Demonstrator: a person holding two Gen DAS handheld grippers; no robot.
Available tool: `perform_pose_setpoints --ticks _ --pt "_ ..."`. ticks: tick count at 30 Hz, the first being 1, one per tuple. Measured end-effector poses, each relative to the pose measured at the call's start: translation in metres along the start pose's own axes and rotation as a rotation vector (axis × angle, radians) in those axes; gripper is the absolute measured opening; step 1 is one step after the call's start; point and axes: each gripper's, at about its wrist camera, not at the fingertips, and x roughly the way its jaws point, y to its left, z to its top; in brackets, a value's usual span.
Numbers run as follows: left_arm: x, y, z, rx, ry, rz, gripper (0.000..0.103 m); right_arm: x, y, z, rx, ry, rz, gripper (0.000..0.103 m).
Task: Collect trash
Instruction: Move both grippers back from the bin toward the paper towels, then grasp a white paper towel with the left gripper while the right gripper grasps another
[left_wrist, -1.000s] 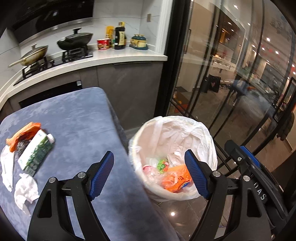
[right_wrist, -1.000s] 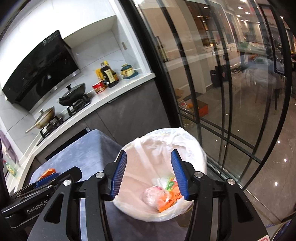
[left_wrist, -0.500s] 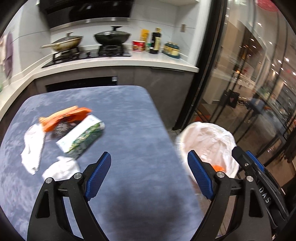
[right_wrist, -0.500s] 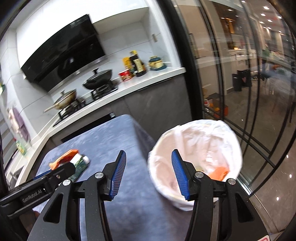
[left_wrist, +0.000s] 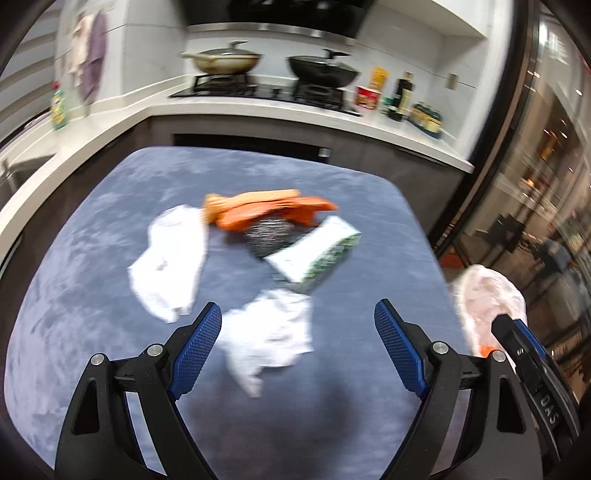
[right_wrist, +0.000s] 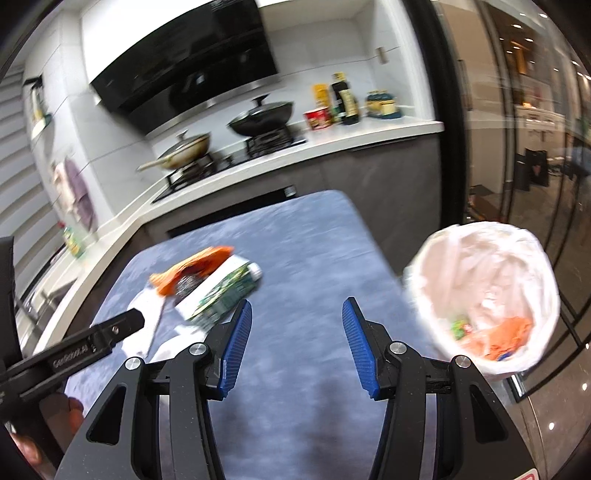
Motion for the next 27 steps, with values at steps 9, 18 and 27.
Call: perform_pose_setpoints --ticks 9,18,27 --pt "0.005 0.083 -0.001 -0.100 0.011 0.079 0.081 0.037 0.080 -0.024 -0.102 0.090 0.087 0.050" --pt "0.036 0.137 0.006 -0.169 0.037 0.115 0.089 0.080 0.135 -0.050 -0.186 0.179 0.119 0.056" --pt "0.085 0.146 0.014 -0.145 0.098 0.120 0.091 0.119 0.155 -0.066 -0.222 0.253 0.120 0.056"
